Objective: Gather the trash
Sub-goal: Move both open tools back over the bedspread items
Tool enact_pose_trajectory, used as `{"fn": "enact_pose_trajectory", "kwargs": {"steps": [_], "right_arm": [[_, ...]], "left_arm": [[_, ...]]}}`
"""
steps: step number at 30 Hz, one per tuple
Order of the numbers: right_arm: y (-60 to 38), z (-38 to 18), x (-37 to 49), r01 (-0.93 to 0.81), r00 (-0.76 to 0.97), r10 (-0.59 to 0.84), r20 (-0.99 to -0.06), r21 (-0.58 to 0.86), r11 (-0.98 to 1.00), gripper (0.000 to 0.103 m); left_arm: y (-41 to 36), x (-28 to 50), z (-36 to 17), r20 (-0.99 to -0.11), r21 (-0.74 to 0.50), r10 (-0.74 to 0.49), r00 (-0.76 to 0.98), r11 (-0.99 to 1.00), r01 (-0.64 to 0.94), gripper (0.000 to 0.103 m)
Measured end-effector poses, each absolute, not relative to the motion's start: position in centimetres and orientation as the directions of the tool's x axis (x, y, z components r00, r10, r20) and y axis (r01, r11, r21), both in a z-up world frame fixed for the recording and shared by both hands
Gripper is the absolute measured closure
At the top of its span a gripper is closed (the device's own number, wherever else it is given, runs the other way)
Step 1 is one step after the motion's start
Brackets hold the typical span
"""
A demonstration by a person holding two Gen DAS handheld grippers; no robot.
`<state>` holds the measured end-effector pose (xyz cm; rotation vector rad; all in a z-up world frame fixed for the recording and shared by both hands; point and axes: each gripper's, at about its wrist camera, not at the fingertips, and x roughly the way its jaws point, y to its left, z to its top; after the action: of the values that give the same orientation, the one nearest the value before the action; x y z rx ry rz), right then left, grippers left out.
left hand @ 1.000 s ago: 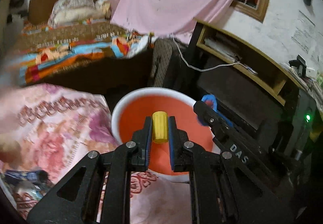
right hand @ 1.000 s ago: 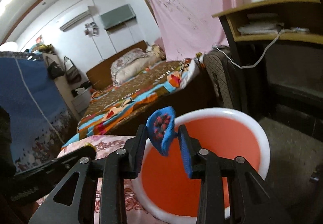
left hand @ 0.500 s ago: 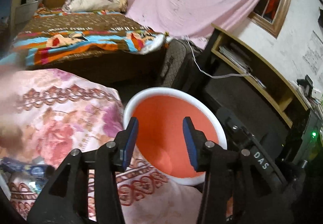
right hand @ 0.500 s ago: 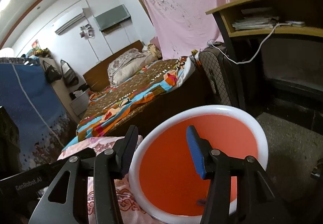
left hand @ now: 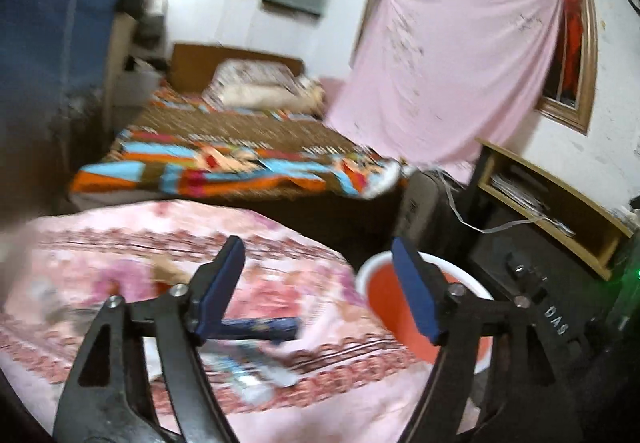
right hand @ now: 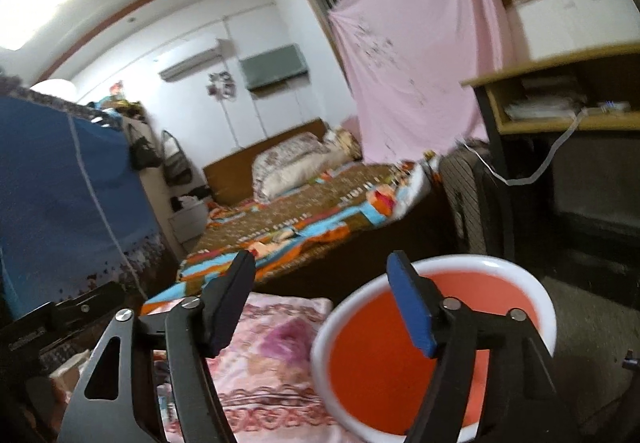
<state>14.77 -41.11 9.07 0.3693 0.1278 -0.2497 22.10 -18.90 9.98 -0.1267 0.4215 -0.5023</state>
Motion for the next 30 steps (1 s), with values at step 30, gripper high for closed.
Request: {"fn": "enact_pose_trajectory", "kwargs": {"steps": [30], "right_arm": [[-29.3,9.3,13.6,-0.092,0.996,0.092,0.003,0.050,0.995,0.000]], "left_arm": [[-4.1,12.9,6.8,-0.140,-0.096,-0.073,0.987,0.994,0.060,0.011]]}}
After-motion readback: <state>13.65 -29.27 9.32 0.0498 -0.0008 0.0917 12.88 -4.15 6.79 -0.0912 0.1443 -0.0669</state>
